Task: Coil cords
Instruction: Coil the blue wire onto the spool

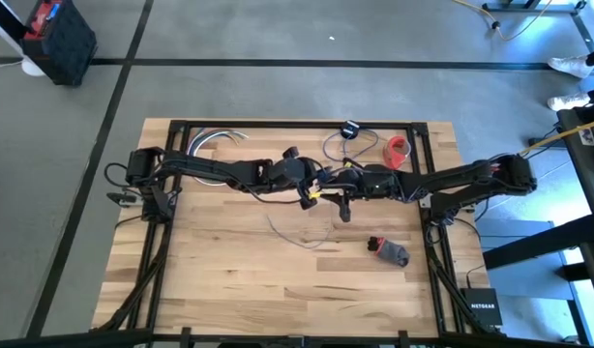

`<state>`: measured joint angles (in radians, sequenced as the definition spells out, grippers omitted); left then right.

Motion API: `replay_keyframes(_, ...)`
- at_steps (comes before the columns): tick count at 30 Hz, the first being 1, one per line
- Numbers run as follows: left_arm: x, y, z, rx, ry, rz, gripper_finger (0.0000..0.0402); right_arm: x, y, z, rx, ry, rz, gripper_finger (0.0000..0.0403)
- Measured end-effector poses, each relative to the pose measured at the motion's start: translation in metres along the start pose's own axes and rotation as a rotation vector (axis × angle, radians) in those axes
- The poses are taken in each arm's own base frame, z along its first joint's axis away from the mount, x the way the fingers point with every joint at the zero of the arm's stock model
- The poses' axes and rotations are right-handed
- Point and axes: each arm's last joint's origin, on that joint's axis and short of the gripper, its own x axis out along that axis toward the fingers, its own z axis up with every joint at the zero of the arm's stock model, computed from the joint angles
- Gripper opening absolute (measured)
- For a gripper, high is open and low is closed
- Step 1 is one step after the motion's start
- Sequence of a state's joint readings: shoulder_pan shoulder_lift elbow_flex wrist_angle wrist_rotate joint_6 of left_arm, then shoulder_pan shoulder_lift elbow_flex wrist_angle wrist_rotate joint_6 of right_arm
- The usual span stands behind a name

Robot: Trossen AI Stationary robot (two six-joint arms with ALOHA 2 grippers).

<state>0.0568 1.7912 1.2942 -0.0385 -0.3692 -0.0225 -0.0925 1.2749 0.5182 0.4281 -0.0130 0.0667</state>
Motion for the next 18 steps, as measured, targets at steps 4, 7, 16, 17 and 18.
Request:
replay_keyframes(4, 0.000, 0.000, -0.001, 0.005, 0.005, 0.004, 0.0001, -0.009, 0.000, 0.002, -0.019, 0.030, -0.023, 0.0131)
replay_keyframes(7, 0.000, 0.000, -0.001, 0.006, 0.005, 0.007, 0.0001, -0.014, 0.000, 0.001, -0.020, 0.066, -0.024, 0.0131)
replay_keyframes(16, 0.000, 0.000, -0.001, 0.007, 0.008, 0.013, 0.0001, -0.017, 0.002, -0.002, -0.017, 0.109, 0.048, 0.0131)
replay_keyframes(17, 0.000, 0.000, -0.001, 0.007, 0.008, 0.014, 0.0001, -0.017, 0.002, -0.002, -0.017, 0.110, 0.055, 0.0131)
replay_keyframes(18, 0.000, 0.000, -0.001, 0.008, 0.010, 0.014, 0.0001, -0.017, 0.002, -0.002, -0.017, 0.110, 0.059, 0.0131)
